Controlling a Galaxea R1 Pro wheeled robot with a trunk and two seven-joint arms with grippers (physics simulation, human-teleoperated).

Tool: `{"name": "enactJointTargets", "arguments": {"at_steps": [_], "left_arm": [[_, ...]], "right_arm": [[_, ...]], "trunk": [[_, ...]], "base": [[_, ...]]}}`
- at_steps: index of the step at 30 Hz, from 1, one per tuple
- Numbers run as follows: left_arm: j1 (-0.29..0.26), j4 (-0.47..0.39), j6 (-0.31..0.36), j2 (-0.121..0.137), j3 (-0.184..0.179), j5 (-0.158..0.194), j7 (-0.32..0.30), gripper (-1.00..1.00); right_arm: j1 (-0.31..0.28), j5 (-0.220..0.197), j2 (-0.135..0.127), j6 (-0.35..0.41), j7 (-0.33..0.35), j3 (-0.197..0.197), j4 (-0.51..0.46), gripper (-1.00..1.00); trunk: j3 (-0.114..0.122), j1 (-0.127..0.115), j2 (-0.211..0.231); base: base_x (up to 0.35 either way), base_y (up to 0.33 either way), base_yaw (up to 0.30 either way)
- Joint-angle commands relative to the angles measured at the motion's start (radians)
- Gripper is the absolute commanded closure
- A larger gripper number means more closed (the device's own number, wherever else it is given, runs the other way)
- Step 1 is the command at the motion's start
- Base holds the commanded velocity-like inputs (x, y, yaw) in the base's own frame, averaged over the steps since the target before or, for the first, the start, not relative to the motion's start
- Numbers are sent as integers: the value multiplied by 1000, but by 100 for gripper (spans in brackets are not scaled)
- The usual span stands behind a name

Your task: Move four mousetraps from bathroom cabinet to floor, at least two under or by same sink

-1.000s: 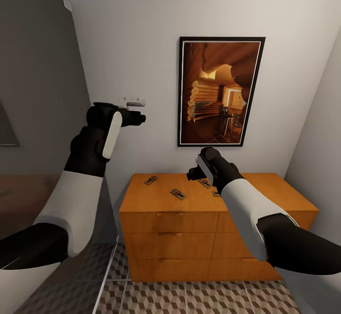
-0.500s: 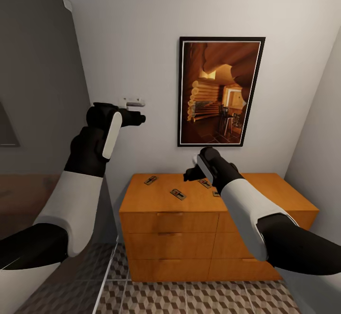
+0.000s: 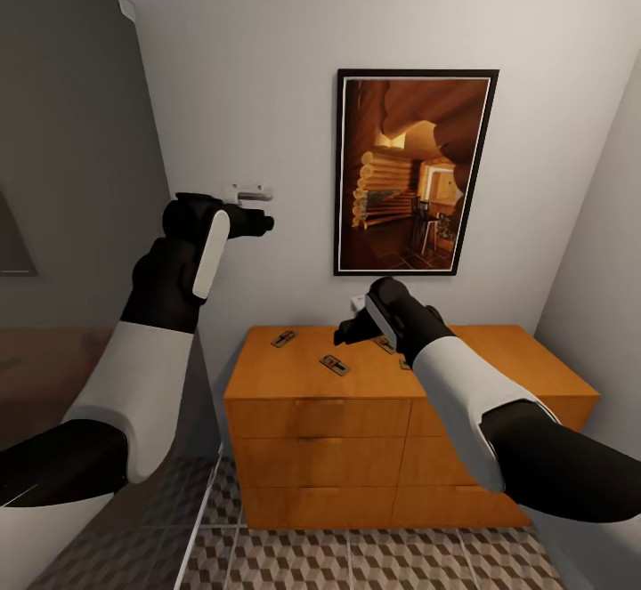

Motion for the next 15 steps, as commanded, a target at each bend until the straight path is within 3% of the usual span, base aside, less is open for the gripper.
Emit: {"name": "enactJointTargets", "arguments": {"at_steps": [1,8,15], "left_arm": [[0,-1,3,0,-1,10,10,-100],[0,-1,3,1,0,10,10,-100],[0,2,3,1,0,10,10,-100]], "right_arm": [[0,0,0,3,19,6,0,-100],[0,5,0,3,90,22,0,-100],[0,7,0,3,113,30,0,-100]], "trunk": [[-1,0,-1],[-1,0,-1],[-1,0,-1]], "base": [[0,0,0],[0,-1,0],[0,-33,0]]}}
